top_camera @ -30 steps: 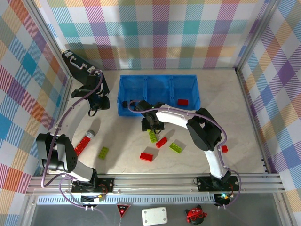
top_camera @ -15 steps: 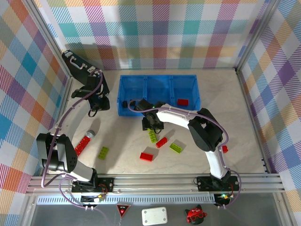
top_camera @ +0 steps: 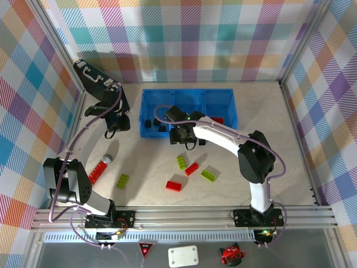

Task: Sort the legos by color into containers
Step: Place the lego in the container.

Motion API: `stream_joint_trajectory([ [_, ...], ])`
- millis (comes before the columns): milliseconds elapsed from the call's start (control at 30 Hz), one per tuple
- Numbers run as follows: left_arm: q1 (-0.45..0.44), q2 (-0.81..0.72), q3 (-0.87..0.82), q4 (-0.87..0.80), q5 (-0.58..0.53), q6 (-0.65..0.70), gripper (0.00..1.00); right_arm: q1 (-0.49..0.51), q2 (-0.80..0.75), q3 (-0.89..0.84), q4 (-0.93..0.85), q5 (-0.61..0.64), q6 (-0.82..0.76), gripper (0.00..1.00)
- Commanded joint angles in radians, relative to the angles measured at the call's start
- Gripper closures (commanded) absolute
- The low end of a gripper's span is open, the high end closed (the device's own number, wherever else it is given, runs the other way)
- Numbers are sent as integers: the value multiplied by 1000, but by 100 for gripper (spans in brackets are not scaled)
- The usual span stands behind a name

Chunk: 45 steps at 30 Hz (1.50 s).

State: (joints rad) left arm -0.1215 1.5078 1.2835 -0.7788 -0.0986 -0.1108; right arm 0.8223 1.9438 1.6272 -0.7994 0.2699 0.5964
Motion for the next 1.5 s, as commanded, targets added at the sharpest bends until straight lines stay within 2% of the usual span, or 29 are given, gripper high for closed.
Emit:
stream_joint_trajectory([
  [0, 9, -20, -7, -2, -16, 5, 58, -49, -3, 47, -36, 11, -57, 37],
  [333, 9, -23, -10, -2, -18, 5, 58, -147, 129, 199, -38, -42, -115, 37],
  [733, 10, -18, -13, 0, 6, 3, 58, -195, 356, 462, -87, -60, -148, 37],
  [1233, 9, -28, -17, 4, 15, 3, 58, -240, 504, 617, -118, -77, -141, 37],
  [1467, 9, -26, -18, 4, 14, 3, 57, -249, 527, 636, -118, -86, -140, 35],
])
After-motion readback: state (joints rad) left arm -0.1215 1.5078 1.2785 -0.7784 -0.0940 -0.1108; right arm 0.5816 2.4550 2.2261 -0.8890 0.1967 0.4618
